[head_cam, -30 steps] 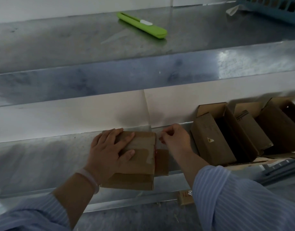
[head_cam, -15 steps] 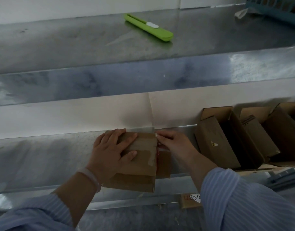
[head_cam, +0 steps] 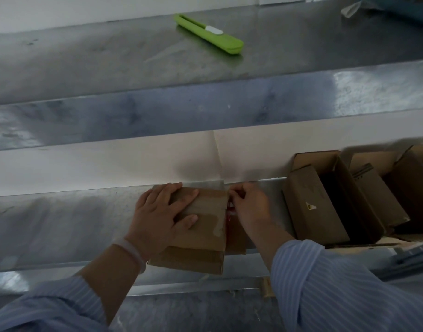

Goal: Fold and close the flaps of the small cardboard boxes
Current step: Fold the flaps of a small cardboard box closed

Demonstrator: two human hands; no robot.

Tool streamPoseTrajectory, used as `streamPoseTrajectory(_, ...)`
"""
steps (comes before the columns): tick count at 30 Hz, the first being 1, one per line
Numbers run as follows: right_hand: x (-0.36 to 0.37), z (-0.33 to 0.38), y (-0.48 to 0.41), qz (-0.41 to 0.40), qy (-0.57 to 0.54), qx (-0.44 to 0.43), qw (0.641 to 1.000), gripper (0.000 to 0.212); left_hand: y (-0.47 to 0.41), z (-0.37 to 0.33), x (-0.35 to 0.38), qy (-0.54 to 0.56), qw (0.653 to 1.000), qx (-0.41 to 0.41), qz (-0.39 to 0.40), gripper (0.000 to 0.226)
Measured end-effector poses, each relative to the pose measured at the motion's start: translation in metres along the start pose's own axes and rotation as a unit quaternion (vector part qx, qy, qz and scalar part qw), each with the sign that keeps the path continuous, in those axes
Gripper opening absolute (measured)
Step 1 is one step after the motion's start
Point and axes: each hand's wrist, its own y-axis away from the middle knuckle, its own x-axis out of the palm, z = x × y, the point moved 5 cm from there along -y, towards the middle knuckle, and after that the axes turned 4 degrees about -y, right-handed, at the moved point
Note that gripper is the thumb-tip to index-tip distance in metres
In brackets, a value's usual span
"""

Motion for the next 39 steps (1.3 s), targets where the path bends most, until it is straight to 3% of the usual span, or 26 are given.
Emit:
streamPoseTrajectory(7, -0.01, -0.004, 0.004, -0.011, -0.033, 0.022, 0.999, 0.009, 0.0, 0.001, 0.0, 0.0, 1.0, -0.004, -0.002, 0.062)
streamPoseTrajectory(10, -0.012, -0.01, 0.012, 0.028, -0.122, 0.055, 0.991, 0.011, 0.0, 0.0, -0.001, -0.001, 1.0, -0.002, -0.003, 0.063)
streamPoseTrajectory(13, -0.009, -0.016, 0.014, 0.073, -0.247, 0.119, 0.959, 0.018, 0.001, 0.0, -0.002, 0.002, 1.0, -0.001, -0.004, 0.063)
streamPoseTrajectory(16, -0.007, -0.008, 0.01, 0.133, -0.273, 0.132, 0.944, 0.023, 0.001, 0.0, -0.002, 0.004, 1.0, 0.0, -0.008, 0.062)
streamPoseTrajectory(21, -0.004, 0.001, 0.002, 0.185, -0.211, 0.148, 0.948, 0.023, 0.0, -0.001, -0.002, 0.011, 1.0, -0.007, -0.003, 0.063)
streamPoseTrajectory(25, -0.008, -0.012, -0.006, 0.134, -0.115, 0.159, 0.971, 0.011, 0.001, 0.0, -0.003, 0.01, 1.0, -0.006, -0.001, 0.063)
streamPoseTrajectory(26, -0.011, -0.016, -0.005, 0.111, -0.051, 0.151, 0.981, 0.004, 0.001, 0.0, -0.002, 0.009, 1.0, -0.005, 0.001, 0.063)
streamPoseTrajectory(28, -0.017, -0.024, -0.004, 0.062, 0.044, 0.125, 0.989, 0.013, 0.0, 0.0, -0.002, 0.007, 1.0, -0.003, 0.003, 0.064)
streamPoseTrajectory(31, -0.03, -0.019, 0.002, -0.004, 0.078, 0.078, 0.994, 0.027, -0.001, 0.0, -0.002, 0.011, 1.0, -0.006, 0.001, 0.064)
streamPoseTrajectory(33, -0.038, -0.008, 0.001, -0.037, 0.096, 0.028, 0.994, 0.019, 0.0, 0.0, -0.002, 0.016, 1.0, -0.006, -0.002, 0.065)
streamPoseTrajectory(35, -0.041, 0.005, -0.004, -0.031, 0.135, -0.005, 0.99, 0.015, 0.0, 0.001, -0.003, 0.033, 0.999, -0.014, -0.01, 0.067)
streamPoseTrajectory(39, -0.032, 0.025, -0.005, 0.015, 0.191, -0.041, 0.981, 0.032, -0.002, 0.006, -0.008, 0.115, 0.991, -0.066, -0.005, 0.084)
